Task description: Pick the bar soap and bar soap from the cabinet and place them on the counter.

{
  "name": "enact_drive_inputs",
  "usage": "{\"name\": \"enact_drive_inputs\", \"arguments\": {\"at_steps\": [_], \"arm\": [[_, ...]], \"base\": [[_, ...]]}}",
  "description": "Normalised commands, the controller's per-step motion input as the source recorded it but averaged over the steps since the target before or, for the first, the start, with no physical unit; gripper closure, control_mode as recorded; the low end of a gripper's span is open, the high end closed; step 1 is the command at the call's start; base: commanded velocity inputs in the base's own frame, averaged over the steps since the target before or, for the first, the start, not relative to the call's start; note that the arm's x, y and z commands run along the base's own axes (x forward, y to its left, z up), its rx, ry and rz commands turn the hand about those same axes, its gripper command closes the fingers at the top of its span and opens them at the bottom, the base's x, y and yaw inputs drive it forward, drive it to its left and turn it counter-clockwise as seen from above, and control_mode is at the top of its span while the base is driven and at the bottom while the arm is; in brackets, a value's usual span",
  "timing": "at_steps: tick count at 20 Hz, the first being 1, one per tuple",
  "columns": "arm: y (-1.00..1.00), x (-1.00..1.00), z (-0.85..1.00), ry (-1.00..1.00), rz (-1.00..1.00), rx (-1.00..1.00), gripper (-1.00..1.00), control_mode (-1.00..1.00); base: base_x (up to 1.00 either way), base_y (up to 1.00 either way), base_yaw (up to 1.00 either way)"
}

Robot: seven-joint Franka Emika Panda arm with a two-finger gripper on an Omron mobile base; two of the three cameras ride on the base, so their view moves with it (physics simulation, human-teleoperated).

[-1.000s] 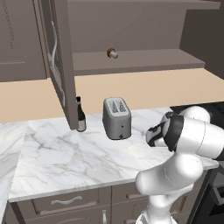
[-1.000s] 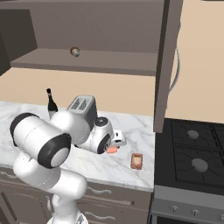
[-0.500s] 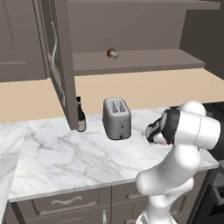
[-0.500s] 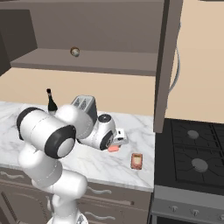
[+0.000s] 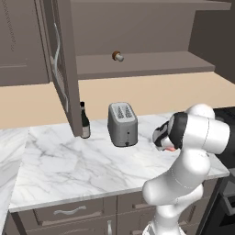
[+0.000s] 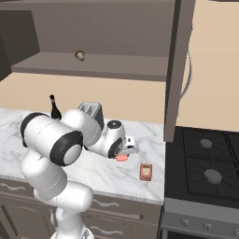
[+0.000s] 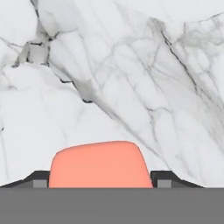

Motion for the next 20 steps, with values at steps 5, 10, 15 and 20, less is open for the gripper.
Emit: {"name": "enact_drive_inputs", "arguments": {"at_steps": [5,10,15,20], "arm": [[0.0,-0.16,0.01,-0.09,0.0,0.0,-1.0,-1.0],[0.0,-0.26,0.23,-0.11,0.0,-0.02,-1.0,-1.0],[0.0,-0.22,0.45,-0.05,0.0,-0.03,-1.0,-1.0],[0.03,-0.33,0.53,0.0,0.0,-0.03,-1.0,-1.0]], "base": [[0.0,0.0,0.0],[0.0,0.0,0.0],[0.0,0.0,0.0],[0.0,0.0,0.0]]}}
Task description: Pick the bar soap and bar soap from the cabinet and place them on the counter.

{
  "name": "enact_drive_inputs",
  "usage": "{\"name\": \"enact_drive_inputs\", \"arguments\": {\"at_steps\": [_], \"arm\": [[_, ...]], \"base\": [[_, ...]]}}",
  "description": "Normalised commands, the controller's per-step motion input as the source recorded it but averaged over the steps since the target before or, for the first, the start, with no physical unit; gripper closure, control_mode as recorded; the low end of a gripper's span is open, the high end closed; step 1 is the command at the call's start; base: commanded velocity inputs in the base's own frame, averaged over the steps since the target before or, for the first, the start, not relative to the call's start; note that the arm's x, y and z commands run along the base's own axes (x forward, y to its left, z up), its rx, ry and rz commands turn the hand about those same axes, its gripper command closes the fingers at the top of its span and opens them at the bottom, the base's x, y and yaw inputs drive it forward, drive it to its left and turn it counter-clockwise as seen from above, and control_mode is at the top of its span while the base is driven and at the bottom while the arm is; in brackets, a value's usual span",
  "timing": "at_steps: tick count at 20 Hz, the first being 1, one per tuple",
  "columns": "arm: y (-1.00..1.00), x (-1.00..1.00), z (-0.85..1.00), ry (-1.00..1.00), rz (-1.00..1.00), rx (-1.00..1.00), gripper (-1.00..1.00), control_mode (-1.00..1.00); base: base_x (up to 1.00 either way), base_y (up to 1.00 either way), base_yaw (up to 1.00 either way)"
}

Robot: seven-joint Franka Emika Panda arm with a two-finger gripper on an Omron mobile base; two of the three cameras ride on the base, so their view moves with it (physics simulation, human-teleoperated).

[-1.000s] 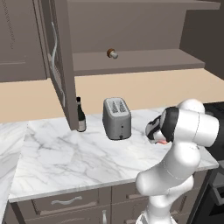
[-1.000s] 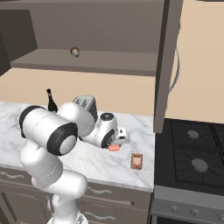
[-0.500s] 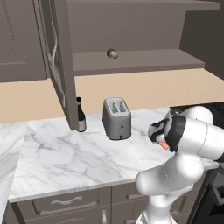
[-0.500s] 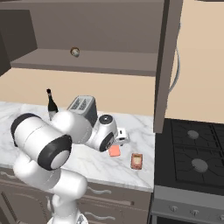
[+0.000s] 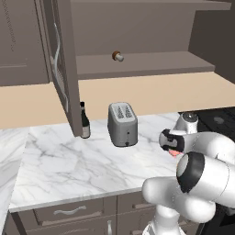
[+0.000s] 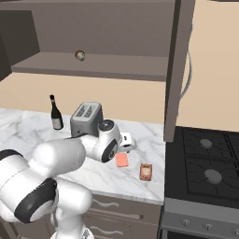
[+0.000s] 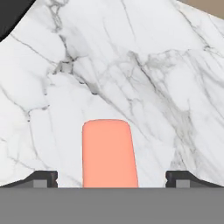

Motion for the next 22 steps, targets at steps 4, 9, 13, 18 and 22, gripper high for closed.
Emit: {"name": "enact_drive_inputs", "arguments": {"at_steps": [4,9,13,18,22], "arm": [[0.0,-0.49,0.5,0.0,0.0,0.0,-1.0,-1.0],[0.0,-0.51,0.49,0.01,0.0,0.0,-1.0,-1.0],[0.0,-0.5,0.45,0.02,0.0,0.0,-1.0,-1.0],[0.02,-0.49,0.4,0.03,0.0,0.0,-1.0,-1.0],[0.05,-0.48,0.4,0.02,0.0,0.0,-1.0,-1.0]], "base": [[0.0,0.0,0.0],[0.0,0.0,0.0],[0.0,0.0,0.0],[0.0,0.0,0.0],[0.0,0.0,0.0]]}}
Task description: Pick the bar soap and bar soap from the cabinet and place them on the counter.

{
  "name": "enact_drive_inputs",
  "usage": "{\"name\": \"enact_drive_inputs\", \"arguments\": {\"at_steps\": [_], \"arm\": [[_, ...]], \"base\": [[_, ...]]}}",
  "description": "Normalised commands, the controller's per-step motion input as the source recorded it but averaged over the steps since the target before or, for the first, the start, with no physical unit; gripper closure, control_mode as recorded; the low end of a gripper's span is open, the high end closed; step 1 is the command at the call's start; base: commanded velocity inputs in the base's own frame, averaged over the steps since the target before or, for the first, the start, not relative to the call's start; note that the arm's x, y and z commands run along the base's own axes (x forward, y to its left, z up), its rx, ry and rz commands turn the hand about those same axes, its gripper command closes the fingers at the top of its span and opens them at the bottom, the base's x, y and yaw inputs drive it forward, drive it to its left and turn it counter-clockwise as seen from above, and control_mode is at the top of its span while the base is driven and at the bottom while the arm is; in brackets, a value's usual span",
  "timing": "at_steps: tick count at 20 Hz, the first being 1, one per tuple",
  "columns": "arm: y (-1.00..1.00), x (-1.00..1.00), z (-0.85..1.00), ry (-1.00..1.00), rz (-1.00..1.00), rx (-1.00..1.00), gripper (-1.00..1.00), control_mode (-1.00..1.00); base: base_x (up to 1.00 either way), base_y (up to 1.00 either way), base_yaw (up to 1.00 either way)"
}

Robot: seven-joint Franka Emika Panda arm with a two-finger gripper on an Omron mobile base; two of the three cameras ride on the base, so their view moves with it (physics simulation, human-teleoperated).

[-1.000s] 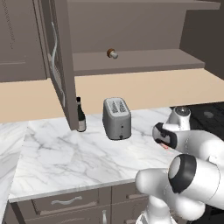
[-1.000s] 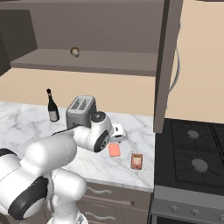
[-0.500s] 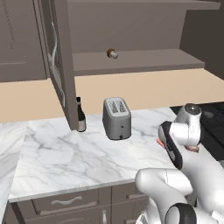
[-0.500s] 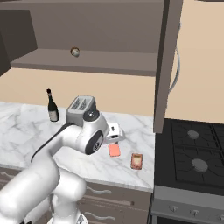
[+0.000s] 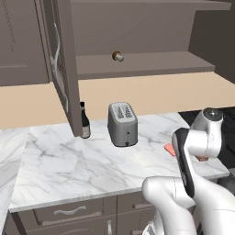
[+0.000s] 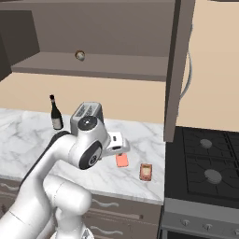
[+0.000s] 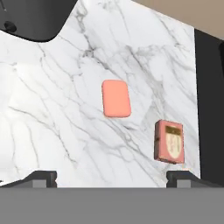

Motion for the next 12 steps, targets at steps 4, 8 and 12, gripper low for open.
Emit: {"name": "enact_drive_inputs", "arguments": {"at_steps": [4,8,12], "arm": [[0.07,-0.45,0.47,0.0,0.0,0.0,-1.0,-1.0],[0.07,-0.42,0.51,0.0,0.0,0.0,-1.0,-1.0],[0.11,-0.39,0.47,0.0,0.0,-0.01,-1.0,-1.0]], "base": [[0.0,0.0,0.0],[0.0,0.0,0.0],[0.0,0.0,0.0]]}}
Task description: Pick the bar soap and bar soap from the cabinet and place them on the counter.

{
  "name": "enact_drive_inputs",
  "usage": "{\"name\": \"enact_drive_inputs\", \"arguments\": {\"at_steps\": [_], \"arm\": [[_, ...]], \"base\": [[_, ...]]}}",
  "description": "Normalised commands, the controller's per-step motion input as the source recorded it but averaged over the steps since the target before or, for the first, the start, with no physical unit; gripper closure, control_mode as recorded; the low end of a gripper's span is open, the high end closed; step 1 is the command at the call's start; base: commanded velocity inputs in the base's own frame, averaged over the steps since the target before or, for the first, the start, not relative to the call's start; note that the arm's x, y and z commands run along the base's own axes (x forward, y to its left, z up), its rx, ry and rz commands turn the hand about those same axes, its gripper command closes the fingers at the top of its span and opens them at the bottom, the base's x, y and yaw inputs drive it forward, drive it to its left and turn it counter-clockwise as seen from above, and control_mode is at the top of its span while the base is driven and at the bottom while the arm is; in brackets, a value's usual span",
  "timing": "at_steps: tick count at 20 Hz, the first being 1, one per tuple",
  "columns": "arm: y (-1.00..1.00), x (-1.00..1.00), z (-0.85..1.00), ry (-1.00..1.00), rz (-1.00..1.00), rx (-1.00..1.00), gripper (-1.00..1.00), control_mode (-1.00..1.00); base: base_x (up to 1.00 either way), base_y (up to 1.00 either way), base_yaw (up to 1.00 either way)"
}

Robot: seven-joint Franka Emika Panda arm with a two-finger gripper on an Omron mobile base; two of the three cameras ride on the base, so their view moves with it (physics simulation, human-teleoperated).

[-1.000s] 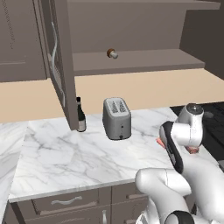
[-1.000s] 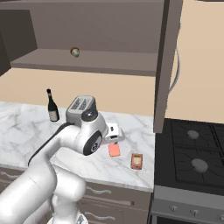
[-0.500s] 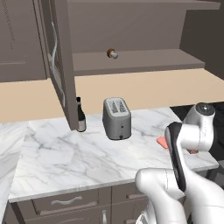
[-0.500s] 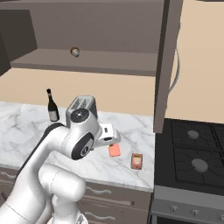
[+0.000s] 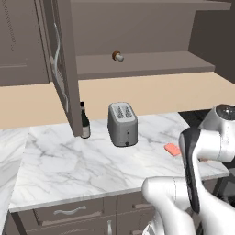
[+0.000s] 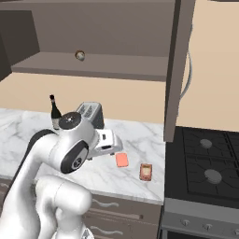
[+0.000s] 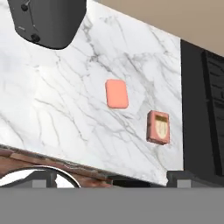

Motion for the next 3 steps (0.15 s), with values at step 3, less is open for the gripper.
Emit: {"name": "enact_drive_inputs", "arguments": {"at_steps": [3], "arm": [[0.15,-0.38,0.45,0.0,0.01,-0.02,-1.0,-1.0]], "base": [[0.0,0.0,0.0]]}}
